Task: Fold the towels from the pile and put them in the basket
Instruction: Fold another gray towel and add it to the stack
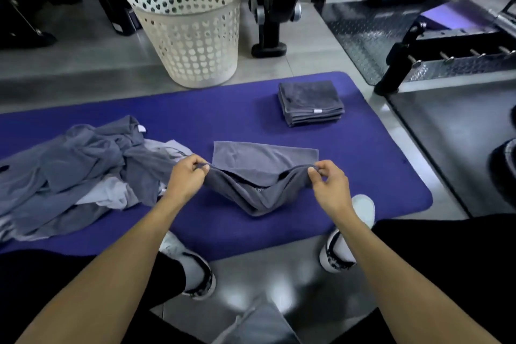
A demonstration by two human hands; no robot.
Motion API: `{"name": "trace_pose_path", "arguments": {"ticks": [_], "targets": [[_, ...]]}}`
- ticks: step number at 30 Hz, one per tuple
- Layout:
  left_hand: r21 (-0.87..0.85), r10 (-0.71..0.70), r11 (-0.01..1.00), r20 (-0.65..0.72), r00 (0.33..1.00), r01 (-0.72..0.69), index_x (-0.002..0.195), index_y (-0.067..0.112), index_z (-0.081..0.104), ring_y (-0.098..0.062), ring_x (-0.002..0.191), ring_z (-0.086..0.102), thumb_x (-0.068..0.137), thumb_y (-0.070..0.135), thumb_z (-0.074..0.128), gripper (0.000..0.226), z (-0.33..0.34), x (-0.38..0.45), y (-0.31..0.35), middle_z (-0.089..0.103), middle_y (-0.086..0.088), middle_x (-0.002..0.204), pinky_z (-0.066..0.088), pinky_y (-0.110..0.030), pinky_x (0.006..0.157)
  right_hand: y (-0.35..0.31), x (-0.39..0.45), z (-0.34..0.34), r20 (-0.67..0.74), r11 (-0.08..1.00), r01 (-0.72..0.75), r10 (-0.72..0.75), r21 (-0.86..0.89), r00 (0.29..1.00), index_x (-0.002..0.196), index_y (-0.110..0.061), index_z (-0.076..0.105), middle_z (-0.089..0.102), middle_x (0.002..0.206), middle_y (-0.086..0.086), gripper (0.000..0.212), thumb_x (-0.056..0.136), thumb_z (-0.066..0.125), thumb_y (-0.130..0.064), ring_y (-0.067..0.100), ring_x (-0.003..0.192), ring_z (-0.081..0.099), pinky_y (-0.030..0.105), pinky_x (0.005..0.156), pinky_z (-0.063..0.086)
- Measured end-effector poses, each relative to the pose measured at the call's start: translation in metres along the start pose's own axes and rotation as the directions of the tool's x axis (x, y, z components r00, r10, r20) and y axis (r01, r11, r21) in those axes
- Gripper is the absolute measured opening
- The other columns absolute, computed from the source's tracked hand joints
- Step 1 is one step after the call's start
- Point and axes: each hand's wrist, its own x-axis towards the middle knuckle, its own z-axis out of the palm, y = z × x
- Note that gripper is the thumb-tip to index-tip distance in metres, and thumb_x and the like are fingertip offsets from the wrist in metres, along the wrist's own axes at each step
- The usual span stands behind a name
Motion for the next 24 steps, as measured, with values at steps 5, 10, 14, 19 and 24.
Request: {"name": "trace_pose_path", "arguments": {"ticks": [5, 10, 14, 19, 24], "targets": [[0.132, -0.068, 0.990, 0.139, 0.988, 0.049, 0.069, 0.024, 0.059, -0.014, 0.065, 0.056, 0.087, 0.008, 0.064, 0.025, 0.021, -0.011, -0.015, 0.062, 0.008, 0.067, 0.042, -0.026, 0.066, 0.029, -0.009, 0.002, 0.135, 0.998, -0.033, 0.024, 0.061, 0.991, 0.085, -0.025, 0.067, 0.072, 0.080, 0.001, 0.011, 0.092, 0.068, -0.017, 0.015, 0.079, 0.067, 0.025, 0.078, 0.050], [0.156, 0.050, 0.984, 0.234, 0.971, -0.088, 0.077, 0.024, 0.067, -0.009, 0.083, 0.063, 0.087, 0.012, 0.068, 0.015, 0.053, -0.024, -0.001, 0.068, 0.010, 0.081, 0.045, -0.019, 0.079, 0.031, -0.003, 0.003, 0.229, 0.992, -0.001, -0.028, 0.129, 0.973, 0.089, -0.023, 0.075, 0.073, 0.075, -0.009, 0.018, 0.090, 0.069, -0.007, 0.004, 0.070, 0.066, 0.024, 0.076, 0.051], [0.043, 0.275, 0.948, 0.389, 0.879, -0.315, 0.108, 0.014, 0.073, -0.001, 0.100, 0.058, 0.090, 0.021, 0.070, 0.020, 0.087, -0.029, 0.044, 0.069, 0.009, 0.106, 0.035, -0.002, 0.084, 0.022, -0.001, 0.001, 0.272, 0.983, 0.072, -0.116, 0.169, 0.955, 0.087, -0.029, 0.074, 0.071, 0.071, -0.020, 0.031, 0.092, 0.064, 0.000, -0.005, 0.069, 0.062, 0.014, 0.072, 0.048], [-0.045, 0.336, 0.926, 0.547, 0.766, -0.374, 0.108, 0.021, 0.071, -0.001, 0.097, 0.062, 0.093, 0.022, 0.065, 0.016, 0.119, -0.024, 0.064, 0.071, 0.011, 0.102, 0.045, -0.020, 0.088, 0.024, 0.002, -0.007, 0.245, 0.976, 0.058, -0.110, 0.211, 0.963, 0.097, -0.014, 0.076, 0.073, 0.073, -0.014, 0.019, 0.091, 0.064, 0.000, 0.000, 0.072, 0.065, 0.015, 0.072, 0.049], [-0.127, 0.318, 0.947, 0.503, 0.804, -0.295, 0.086, 0.016, 0.066, -0.013, 0.073, 0.059, 0.093, 0.014, 0.064, 0.008, 0.125, -0.012, 0.068, 0.068, -0.003, 0.081, 0.048, -0.027, 0.074, 0.040, 0.016, -0.005, 0.290, 0.990, -0.033, -0.008, 0.136, 0.957, 0.085, -0.025, 0.070, 0.071, 0.070, -0.016, 0.011, 0.091, 0.070, -0.015, 0.000, 0.067, 0.066, 0.019, 0.071, 0.051]]}}
